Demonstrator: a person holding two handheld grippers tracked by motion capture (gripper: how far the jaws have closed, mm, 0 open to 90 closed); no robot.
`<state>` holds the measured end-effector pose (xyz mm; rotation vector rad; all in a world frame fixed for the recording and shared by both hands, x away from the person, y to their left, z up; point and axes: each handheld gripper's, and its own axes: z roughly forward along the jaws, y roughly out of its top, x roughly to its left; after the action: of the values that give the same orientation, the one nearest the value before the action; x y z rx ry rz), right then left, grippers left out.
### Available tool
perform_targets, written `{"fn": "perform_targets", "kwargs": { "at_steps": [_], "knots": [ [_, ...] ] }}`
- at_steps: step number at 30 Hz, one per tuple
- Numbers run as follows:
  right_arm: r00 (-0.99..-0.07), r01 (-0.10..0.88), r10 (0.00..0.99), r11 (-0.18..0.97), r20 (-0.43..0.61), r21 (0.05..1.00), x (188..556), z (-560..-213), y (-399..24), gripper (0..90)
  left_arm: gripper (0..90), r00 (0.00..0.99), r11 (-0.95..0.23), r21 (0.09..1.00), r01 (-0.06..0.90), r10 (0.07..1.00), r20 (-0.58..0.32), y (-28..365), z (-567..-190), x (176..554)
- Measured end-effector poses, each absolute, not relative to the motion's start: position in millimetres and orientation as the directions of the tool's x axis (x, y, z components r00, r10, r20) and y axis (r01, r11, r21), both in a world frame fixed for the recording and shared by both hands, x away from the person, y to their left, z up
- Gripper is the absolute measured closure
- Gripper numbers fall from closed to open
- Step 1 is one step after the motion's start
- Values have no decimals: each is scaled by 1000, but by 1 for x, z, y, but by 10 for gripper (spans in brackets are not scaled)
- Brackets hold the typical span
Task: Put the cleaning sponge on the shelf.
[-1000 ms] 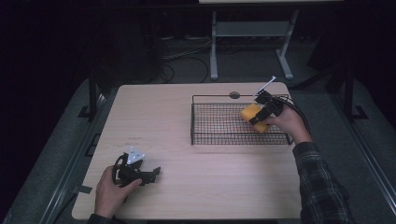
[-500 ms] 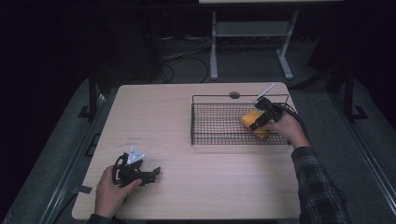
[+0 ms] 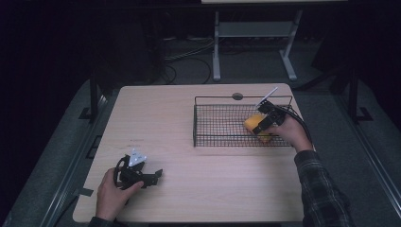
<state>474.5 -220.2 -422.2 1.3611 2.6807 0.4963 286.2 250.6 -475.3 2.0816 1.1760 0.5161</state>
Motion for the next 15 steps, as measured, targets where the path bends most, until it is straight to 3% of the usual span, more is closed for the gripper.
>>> {"fn": "perform_targets", "kwargs": {
  "at_steps": [15],
  "knots": [
    [-587,765,807,530,59,366,469,-409,-223,174,128,513,-359,725,588,858,10,251,-475,286]
  ]
}}
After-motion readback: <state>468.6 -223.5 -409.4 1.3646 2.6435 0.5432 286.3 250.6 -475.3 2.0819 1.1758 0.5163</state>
